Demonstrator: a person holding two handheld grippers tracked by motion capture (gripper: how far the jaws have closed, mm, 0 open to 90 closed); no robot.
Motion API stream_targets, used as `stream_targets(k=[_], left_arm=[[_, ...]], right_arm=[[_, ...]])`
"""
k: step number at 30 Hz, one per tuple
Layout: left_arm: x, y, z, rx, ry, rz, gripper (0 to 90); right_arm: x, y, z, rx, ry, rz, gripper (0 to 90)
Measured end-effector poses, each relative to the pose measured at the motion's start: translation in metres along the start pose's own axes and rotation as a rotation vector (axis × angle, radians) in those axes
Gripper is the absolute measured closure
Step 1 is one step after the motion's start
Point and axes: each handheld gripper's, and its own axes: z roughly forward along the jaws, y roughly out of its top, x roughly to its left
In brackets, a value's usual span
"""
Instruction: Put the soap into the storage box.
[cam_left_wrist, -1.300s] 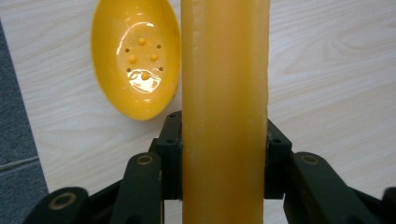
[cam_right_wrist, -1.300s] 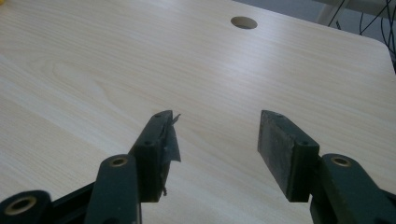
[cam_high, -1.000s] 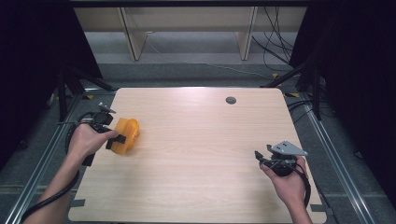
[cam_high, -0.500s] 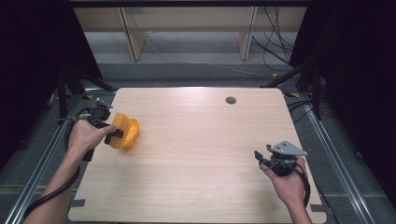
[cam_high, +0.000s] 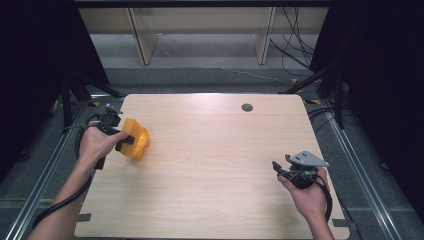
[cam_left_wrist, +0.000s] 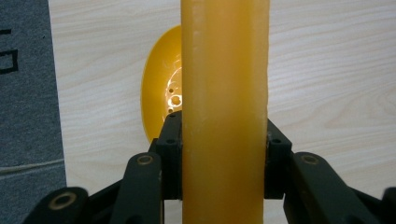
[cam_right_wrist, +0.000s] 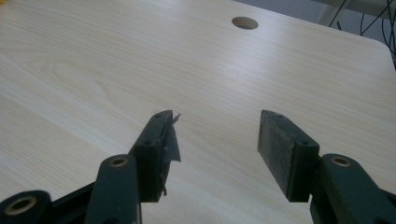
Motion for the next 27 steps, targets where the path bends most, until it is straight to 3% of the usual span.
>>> stream_targets(k=[1,3,8,9,10,14,19,21,26,27], left_arm=[[0.0,0.001,0.0,0.002,-0.002,0.001,60.6],[0.0,0.001,0.001,-0.005,-0.007,0.001,60.6],[0.0,0.003,0.005,-0.008,-0.009,0.0,60.6],[0.001,0.004,0.005,-0.001,-0.01,0.004,60.6],[0.0,0.004,0.005,0.003,-0.007,0.005,60.6],[0.0,0.006,0.006,-0.004,0.006,0.006,60.6],[-0.001,0.008,0.007,0.001,0.015,0.023,60.6],[-0.001,0.008,0.009,0.012,0.02,0.034,60.6],[-0.001,0.01,0.012,0.036,0.031,0.023,60.6],[-0.001,0.009,0.014,0.013,0.031,0.023,60.6]], right_arm=[[0.001,0.0,0.0,0.003,-0.001,0.008,46.4],[-0.003,0.0,0.0,-0.017,-0.01,-0.038,46.4],[0.0,0.0,0.0,0.001,0.001,0.003,46.5],[-0.003,0.0,0.001,-0.01,0.004,-0.025,46.5],[0.001,0.0,0.0,0.004,-0.002,0.011,46.4],[-0.004,0.0,0.0,-0.018,-0.005,-0.034,46.5],[-0.003,0.0,0.0,-0.017,-0.002,-0.016,46.4],[-0.004,0.0,0.0,-0.016,-0.007,-0.035,46.4],[-0.004,0.0,0.0,-0.018,-0.007,-0.035,46.4],[-0.004,0.0,0.001,-0.017,0.0,-0.032,46.4]])
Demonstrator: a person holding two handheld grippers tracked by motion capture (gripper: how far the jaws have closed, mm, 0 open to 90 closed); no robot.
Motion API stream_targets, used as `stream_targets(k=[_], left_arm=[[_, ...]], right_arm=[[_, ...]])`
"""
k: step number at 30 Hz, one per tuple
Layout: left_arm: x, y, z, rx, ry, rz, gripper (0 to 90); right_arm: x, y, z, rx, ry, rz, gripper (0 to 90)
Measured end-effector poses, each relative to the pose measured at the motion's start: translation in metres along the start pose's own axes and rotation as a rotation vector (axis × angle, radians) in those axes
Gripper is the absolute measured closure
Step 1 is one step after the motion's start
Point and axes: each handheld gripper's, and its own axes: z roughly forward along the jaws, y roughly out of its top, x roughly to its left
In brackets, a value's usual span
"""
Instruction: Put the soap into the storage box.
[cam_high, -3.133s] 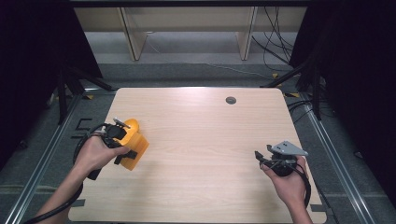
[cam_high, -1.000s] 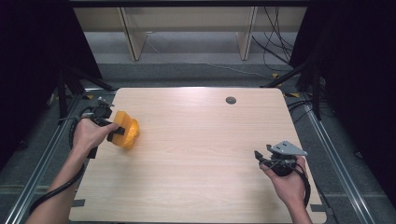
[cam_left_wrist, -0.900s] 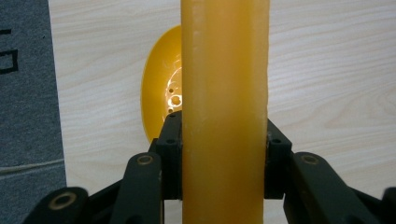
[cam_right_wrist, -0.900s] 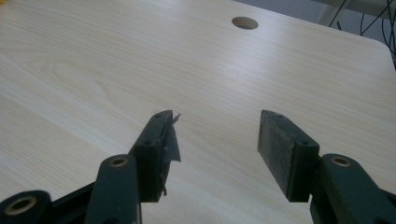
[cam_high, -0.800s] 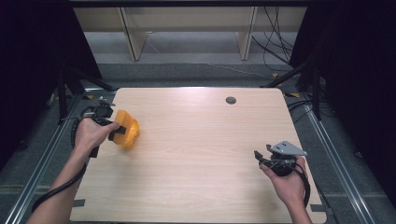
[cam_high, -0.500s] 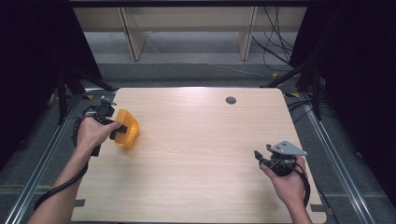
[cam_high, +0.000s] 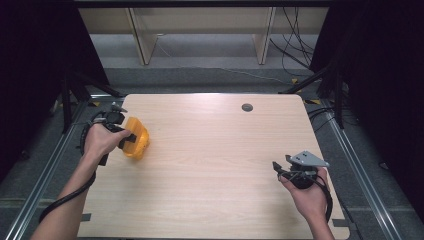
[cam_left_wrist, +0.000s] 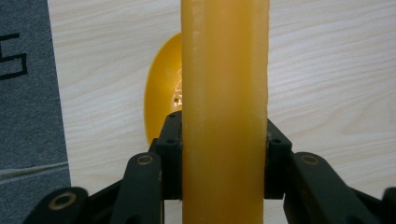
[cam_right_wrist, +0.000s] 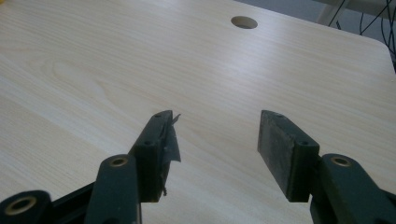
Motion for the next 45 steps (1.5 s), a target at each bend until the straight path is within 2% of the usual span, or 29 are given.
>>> stream_targets(k=[1,2,4,5,6,7,10,12,14,15,16,19,21,22,25,26,31,32,42,45], left_arm=[[0.0,0.001,0.0,0.009,0.01,0.003,60.6],[0.001,0.0,0.002,0.0,0.006,0.004,60.6],[0.0,0.001,0.002,0.016,0.018,0.012,60.5],[0.0,0.0,0.004,0.008,0.01,0.014,60.5],[-0.001,0.001,0.004,0.022,0.012,0.02,60.6],[-0.001,0.0,0.006,0.014,0.003,0.017,60.6],[-0.002,0.001,0.008,0.036,0.019,0.031,60.5],[-0.001,0.001,0.01,0.028,0.017,0.03,60.5],[0.0,0.002,0.01,0.024,0.02,0.037,60.5],[0.0,0.003,0.009,0.036,0.027,0.038,60.5],[0.0,0.002,0.011,0.023,0.022,0.03,60.5],[0.001,0.004,0.01,0.037,0.027,0.034,60.6],[0.001,0.004,0.012,0.024,0.026,0.033,60.5],[0.001,0.006,0.011,0.041,0.034,0.036,60.6],[0.001,0.005,0.014,0.032,0.034,0.038,60.6],[0.001,0.006,0.013,0.046,0.038,0.041,60.6],[0.002,0.005,0.019,0.046,0.033,0.042,60.5],[0.002,0.006,0.019,0.069,0.034,0.049,60.5],[0.003,0.006,0.03,0.098,0.045,0.029,60.5],[0.004,0.005,0.034,0.093,0.045,0.024,60.5]], right_arm=[[0.001,0.0,0.0,0.008,0.011,0.013,46.4],[0.001,0.0,0.0,0.007,0.008,0.012,46.4],[0.001,0.0,0.0,0.007,0.009,0.012,46.4],[0.0,0.0,0.0,-0.002,-0.006,-0.003,46.4],[0.0,0.0,0.0,-0.002,-0.002,-0.002,46.4],[0.0,0.0,0.0,-0.001,-0.003,-0.006,46.4],[0.001,0.0,0.0,0.005,-0.005,0.008,46.4],[0.0,0.0,0.0,0.0,-0.007,-0.01,46.4],[0.001,0.0,0.0,0.004,-0.007,0.007,46.4],[0.0,0.0,0.0,0.001,-0.007,-0.008,46.4],[0.0,0.0,0.0,0.005,-0.002,-0.004,46.4],[0.0,0.0,0.0,0.009,0.001,-0.005,46.3],[0.001,0.0,0.0,0.011,0.003,-0.003,46.3],[0.001,0.0,0.0,0.01,0.003,-0.001,46.3],[0.0,0.0,0.0,0.007,0.0,-0.004,46.3],[0.0,0.0,0.0,0.008,0.001,-0.004,46.3],[0.0,0.0,0.0,0.008,0.001,-0.006,46.3],[0.0,0.0,0.0,0.007,0.001,-0.01,46.3],[0.0,0.0,0.0,0.01,0.001,-0.003,46.3],[0.0,0.0,0.0,0.01,0.001,-0.003,46.2]])
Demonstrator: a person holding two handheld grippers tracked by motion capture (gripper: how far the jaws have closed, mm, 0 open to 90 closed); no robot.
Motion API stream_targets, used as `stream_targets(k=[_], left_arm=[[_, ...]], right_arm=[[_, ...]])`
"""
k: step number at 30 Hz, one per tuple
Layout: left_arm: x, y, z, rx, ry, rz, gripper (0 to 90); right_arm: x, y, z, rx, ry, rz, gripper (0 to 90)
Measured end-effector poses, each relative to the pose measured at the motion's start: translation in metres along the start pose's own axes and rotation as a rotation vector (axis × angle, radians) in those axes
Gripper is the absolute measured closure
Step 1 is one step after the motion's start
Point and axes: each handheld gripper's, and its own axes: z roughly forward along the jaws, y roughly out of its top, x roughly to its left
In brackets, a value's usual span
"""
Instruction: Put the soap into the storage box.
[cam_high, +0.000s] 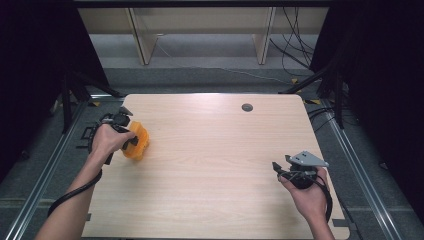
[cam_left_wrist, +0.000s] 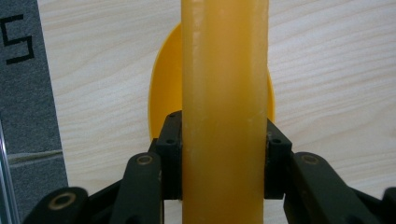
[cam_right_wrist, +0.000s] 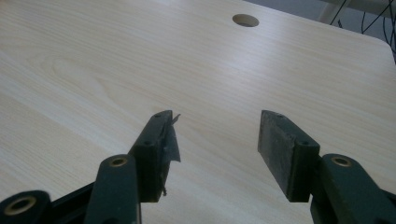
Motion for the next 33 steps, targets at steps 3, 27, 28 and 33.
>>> stream_targets(k=[3,27,28,33], left_arm=[[0.0,0.0,0.003,0.01,0.0,-0.001,60.4],[0.004,-0.003,-0.001,-0.041,0.005,-0.009,49.0],[0.004,-0.003,-0.002,-0.049,0.003,-0.012,48.3],[0.002,-0.002,-0.01,-0.082,0.015,0.0,44.9]], right_arm=[[0.0,0.0,0.0,0.003,-0.002,-0.004,46.2],[0.0,0.0,0.001,0.002,-0.001,-0.009,46.1],[0.0,0.0,0.001,0.0,-0.007,-0.013,46.1],[0.0,0.0,0.001,0.001,-0.006,-0.013,46.1]])
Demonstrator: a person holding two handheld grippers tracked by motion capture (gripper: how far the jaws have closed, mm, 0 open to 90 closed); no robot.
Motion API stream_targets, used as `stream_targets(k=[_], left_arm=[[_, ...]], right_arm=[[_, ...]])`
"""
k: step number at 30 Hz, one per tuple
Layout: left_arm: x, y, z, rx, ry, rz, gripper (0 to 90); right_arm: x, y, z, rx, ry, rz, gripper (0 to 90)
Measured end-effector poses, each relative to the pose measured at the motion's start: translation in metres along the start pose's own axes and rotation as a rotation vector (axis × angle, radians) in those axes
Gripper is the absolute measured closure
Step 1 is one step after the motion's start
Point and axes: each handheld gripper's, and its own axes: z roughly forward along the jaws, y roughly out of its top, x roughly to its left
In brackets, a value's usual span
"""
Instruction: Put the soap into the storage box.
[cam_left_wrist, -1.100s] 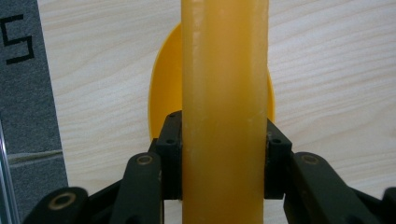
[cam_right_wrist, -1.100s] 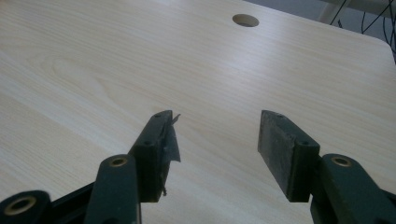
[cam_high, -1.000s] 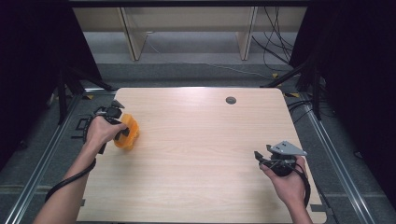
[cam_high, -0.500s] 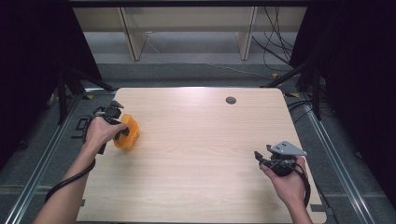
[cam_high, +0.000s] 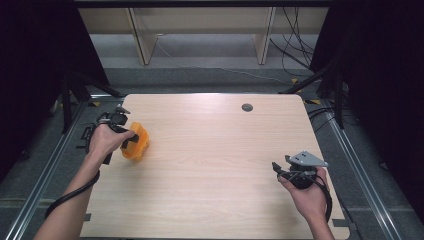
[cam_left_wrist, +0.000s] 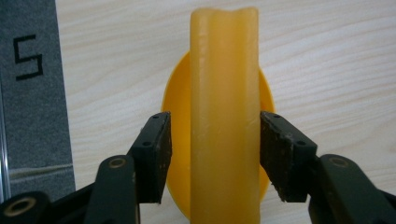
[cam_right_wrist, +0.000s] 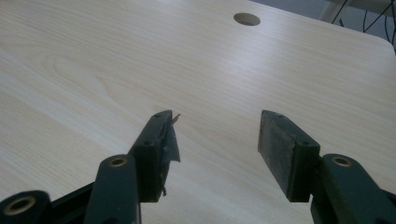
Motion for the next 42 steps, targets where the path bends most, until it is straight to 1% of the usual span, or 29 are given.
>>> stream_targets(k=[2,3,4,5,7,9,10,12,15,16,18,20,21,22,23,25,27,28,30,32,34,35,36,37,38,39,40,41,42], left_arm=[[-0.001,0.0,-0.004,-0.018,0.002,0.001,43.3],[-0.001,0.001,-0.008,-0.017,0.002,0.013,42.8],[-0.002,0.001,-0.012,-0.022,0.005,0.007,42.2],[-0.001,0.0,-0.014,-0.045,0.004,0.013,41.2],[-0.001,-0.001,-0.021,-0.056,0.004,0.018,40.1],[-0.001,-0.004,-0.028,-0.085,0.001,0.023,39.2],[-0.002,-0.006,-0.031,-0.098,-0.007,0.022,38.6],[-0.001,-0.011,-0.037,-0.114,-0.032,0.02,37.6],[-0.001,-0.021,-0.045,-0.136,-0.032,0.046,37.0],[-0.001,-0.024,-0.046,-0.143,-0.035,0.051,36.8],[0.0,-0.033,-0.049,-0.164,-0.056,0.067,35.8],[-0.001,-0.042,-0.052,-0.195,-0.063,0.073,35.6],[-0.002,-0.046,-0.054,-0.202,-0.071,0.078,35.5],[-0.003,-0.052,-0.055,-0.214,-0.092,0.082,35.0],[-0.003,-0.055,-0.056,-0.219,-0.095,0.088,33.9],[-0.006,-0.065,-0.059,-0.24,-0.116,0.095,33.5],[-0.008,-0.076,-0.06,-0.251,-0.132,0.1,31.6],[-0.009,-0.081,-0.06,-0.257,-0.124,0.109,31.4],[-0.011,-0.09,-0.06,-0.252,-0.138,0.124,30.8],[-0.012,-0.101,-0.059,-0.25,-0.152,0.127,30.1],[-0.013,-0.113,-0.057,-0.251,-0.155,0.142,29.8],[-0.014,-0.118,-0.056,-0.259,-0.16,0.146,29.7],[-0.015,-0.124,-0.055,-0.258,-0.167,0.162,29.7],[-0.016,-0.132,-0.053,-0.26,-0.177,0.16,29.7],[-0.018,-0.137,-0.05,-0.282,-0.182,0.141,29.8],[-0.019,-0.144,-0.047,-0.28,-0.188,0.159,30.0],[-0.021,-0.153,-0.042,-0.279,-0.193,0.155,30.2],[-0.022,-0.161,-0.036,-0.275,-0.195,0.163,30.9],[-0.024,-0.166,-0.032,-0.266,-0.202,0.165,32.5]], right_arm=[[0.0,0.0,0.0,-0.002,0.0,-0.004,46.1],[0.0,0.0,0.0,-0.002,0.001,-0.003,46.1],[0.0,0.0,0.0,-0.002,0.0,-0.004,46.1],[0.0,0.0,0.0,-0.002,0.0,-0.004,46.1],[-0.001,0.0,0.0,-0.002,-0.001,-0.003,46.1],[0.0,0.0,0.0,0.001,0.007,0.007,46.1],[0.001,0.0,-0.001,0.007,0.012,0.018,46.1],[0.0,0.0,-0.001,0.002,0.006,0.011,46.1],[0.0,0.0,-0.001,-0.002,0.006,0.014,46.1],[0.001,0.0,-0.001,0.0,0.007,0.024,46.1],[0.001,0.0,-0.001,-0.004,-0.001,0.016,46.1],[0.001,0.0,-0.001,-0.001,0.002,0.016,46.1],[0.002,0.0,-0.001,0.007,0.006,0.028,46.1],[0.002,0.0,-0.001,0.007,0.008,0.033,46.1],[0.001,0.0,-0.001,0.005,0.007,0.018,46.1],[0.002,0.0,-0.001,0.01,0.009,0.018,46.1],[0.002,0.0,-0.001,0.006,0.012,0.019,46.1],[0.002,0.0,-0.001,0.006,0.013,0.02,46.1],[0.001,0.0,-0.002,0.0,-0.001,0.016,46.1],[0.001,0.0,-0.001,-0.002,-0.002,0.013,46.1],[0.001,0.0,-0.002,0.001,-0.001,0.012,46.1],[0.002,0.0,-0.001,0.005,0.01,0.024,46.1],[0.002,0.0,-0.001,0.008,0.013,0.024,46.1],[0.002,0.0,-0.001,0.009,0.009,0.019,46.1],[0.002,0.0,-0.001,0.01,0.014,0.023,46.1],[0.002,0.0,-0.001,0.008,0.012,0.022,46.1],[0.002,0.0,-0.001,0.007,0.012,0.017,46.1],[0.002,0.0,-0.001,0.0,0.014,0.02,46.1],[0.002,0.0,-0.001,0.0,0.004,0.01,46.1]])
